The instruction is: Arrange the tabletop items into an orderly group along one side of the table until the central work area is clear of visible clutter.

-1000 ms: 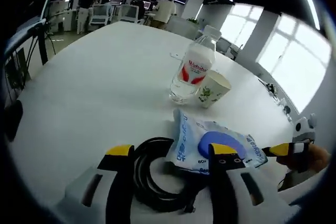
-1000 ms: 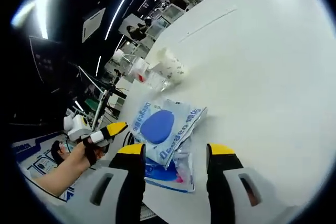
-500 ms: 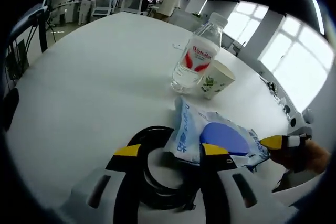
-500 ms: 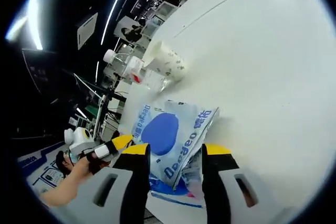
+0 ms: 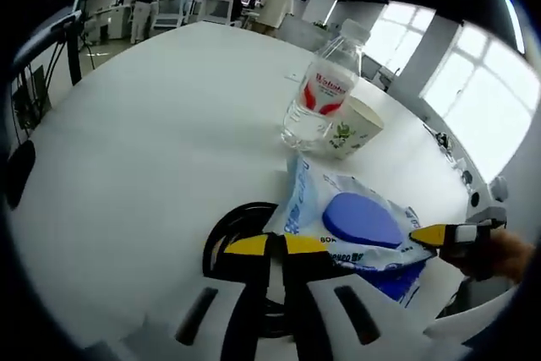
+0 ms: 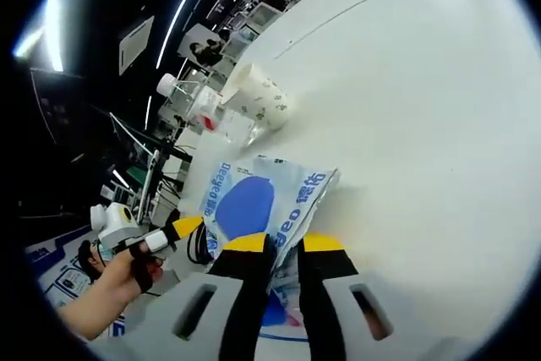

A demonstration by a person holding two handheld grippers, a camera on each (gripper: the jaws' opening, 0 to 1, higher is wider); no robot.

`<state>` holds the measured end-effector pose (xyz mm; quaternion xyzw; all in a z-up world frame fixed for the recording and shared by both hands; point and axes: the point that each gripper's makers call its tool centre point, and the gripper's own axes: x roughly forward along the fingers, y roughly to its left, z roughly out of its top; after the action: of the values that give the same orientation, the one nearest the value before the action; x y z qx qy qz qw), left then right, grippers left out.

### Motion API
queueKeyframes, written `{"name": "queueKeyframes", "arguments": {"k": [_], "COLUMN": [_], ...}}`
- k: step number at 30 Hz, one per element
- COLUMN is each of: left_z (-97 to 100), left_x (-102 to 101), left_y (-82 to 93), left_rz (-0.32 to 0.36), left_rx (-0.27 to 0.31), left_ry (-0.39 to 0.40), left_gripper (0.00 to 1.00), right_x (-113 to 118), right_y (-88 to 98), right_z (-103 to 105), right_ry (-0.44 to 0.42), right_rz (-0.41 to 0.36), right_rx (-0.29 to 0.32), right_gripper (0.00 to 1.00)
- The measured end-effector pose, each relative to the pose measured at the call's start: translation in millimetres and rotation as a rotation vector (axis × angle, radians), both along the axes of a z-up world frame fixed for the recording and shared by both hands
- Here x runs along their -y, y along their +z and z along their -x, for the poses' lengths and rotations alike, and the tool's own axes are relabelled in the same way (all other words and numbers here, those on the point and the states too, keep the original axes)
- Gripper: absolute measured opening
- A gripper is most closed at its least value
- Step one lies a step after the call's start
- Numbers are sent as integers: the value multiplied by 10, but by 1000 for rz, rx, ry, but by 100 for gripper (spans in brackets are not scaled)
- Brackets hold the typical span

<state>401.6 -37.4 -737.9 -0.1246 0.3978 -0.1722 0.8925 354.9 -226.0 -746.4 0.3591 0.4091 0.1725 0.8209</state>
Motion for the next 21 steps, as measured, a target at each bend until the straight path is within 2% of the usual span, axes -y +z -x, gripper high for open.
{"name": "queueKeyframes", "arguments": {"k": [4, 6, 8, 10, 11, 13, 15, 16, 18, 19, 21], "left_z": [-35, -66, -97, -90, -52, -56, -55, -56, -54, -35, -38], "left_x": [-53, -66, -30, 66, 102, 86, 120, 128, 163, 197, 204], "left_y": [92, 141, 169, 143, 64, -15, -8, 0, 12, 19, 43], "left_rz": [-9, -25, 3, 63, 59, 5, -2, -5, -7, -7, -2], "left_rx": [33, 58, 61, 27, -16, -15, 2, 9, 28, 37, 43], "left_ry": [39, 38, 42, 29, 2, -13, -26, -24, -37, -76, -65], "left_gripper": [7, 16, 29, 37, 38, 29, 9, 5, 4, 2, 1], "right_x": [5, 0, 7, 8, 6, 5, 11, 23, 50, 59, 73], "right_y": [1, -2, -15, -9, -2, 2, 31, 39, 64, 82, 117], "right_z": [-5, 2, 11, 7, 9, -3, -11, -14, -28, -32, -24], "right_ry": [-9, -1, -5, -15, -16, -12, -9, -10, -7, 1, 15], "right_rz": [-4, -6, -13, -31, -36, -46, -56, -56, -59, -57, -54], "right_rx": [-1, -1, -12, -21, -23, -28, -27, -29, -25, -19, -10], "right_gripper": [8, 7, 6, 5, 4, 3, 1, 1, 0, 0, 0]}}
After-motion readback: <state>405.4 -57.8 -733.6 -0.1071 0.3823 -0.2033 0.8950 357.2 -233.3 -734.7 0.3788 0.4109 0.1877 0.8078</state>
